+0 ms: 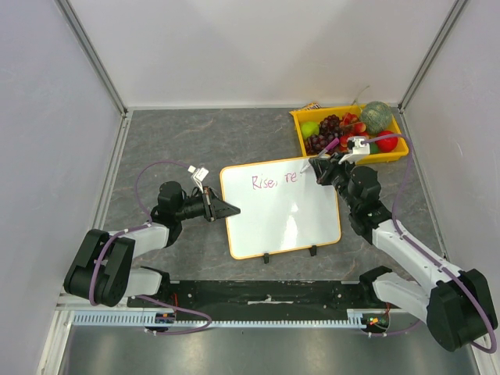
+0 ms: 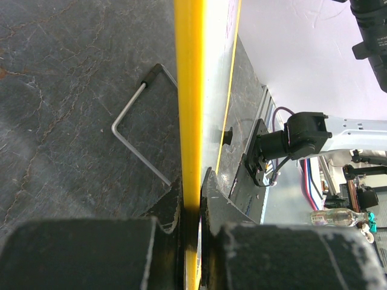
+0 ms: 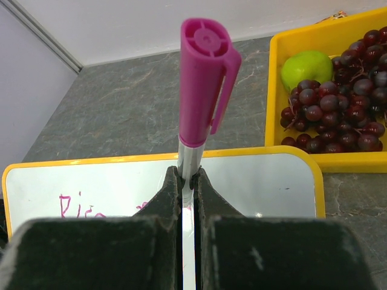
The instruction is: Write a sentence on the whiteboard
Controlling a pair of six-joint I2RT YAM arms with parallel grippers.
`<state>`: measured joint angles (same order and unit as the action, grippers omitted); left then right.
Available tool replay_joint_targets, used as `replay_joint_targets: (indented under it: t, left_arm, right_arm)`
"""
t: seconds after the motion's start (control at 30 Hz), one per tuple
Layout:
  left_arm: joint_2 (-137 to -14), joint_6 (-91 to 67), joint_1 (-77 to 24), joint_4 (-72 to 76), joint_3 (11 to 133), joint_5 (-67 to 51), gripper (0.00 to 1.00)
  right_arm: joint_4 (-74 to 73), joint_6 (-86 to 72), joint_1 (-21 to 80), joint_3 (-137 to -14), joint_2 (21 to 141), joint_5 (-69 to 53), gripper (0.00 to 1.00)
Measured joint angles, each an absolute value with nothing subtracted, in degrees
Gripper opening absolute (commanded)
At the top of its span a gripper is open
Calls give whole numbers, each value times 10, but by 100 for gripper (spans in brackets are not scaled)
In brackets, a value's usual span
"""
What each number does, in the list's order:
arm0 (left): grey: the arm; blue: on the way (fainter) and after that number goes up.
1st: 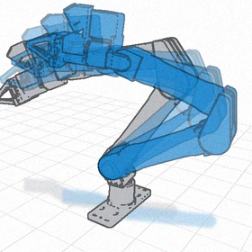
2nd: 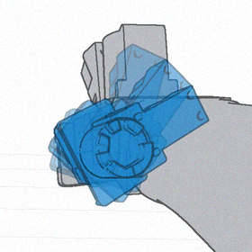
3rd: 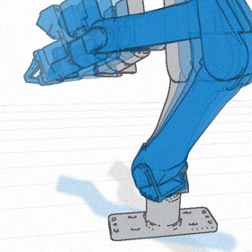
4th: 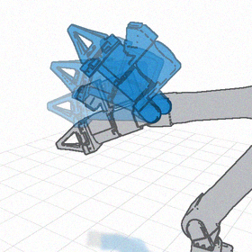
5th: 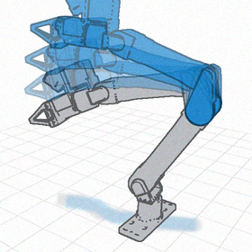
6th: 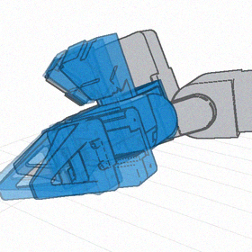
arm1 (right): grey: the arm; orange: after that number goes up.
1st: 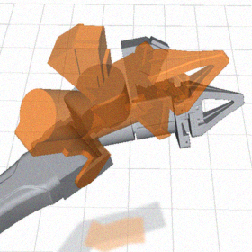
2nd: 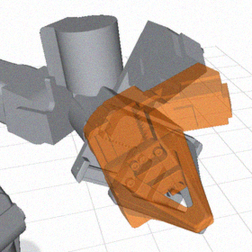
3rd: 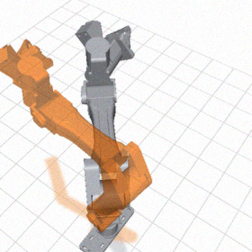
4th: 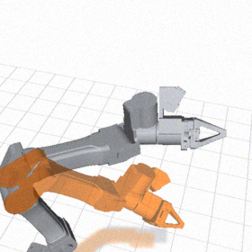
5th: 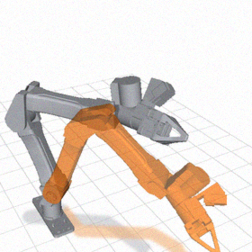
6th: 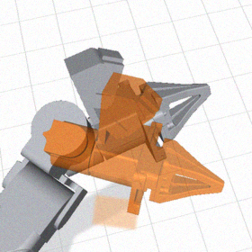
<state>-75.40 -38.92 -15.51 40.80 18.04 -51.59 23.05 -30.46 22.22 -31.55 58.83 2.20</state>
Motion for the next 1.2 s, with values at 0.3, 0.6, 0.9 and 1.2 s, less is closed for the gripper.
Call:
replay_joint_targets:
  t: [0.3,0.6,0.9,1.2]
  left_arm:
    - [-754,-389,-155,408,180,-516,2]
    - [-754,-389,-155,408,180,-516,2]
    - [-754,-389,-155,408,180,-516,2]
    - [-755,-389,-155,408,180,-516,2]
  right_arm:
    - [235,-305,222,-316,592,-3,0]
    - [229,-304,222,-308,585,-18,0]
    - [222,-304,222,-296,571,-16,0]
    - [224,-305,222,-296,572,1,0]
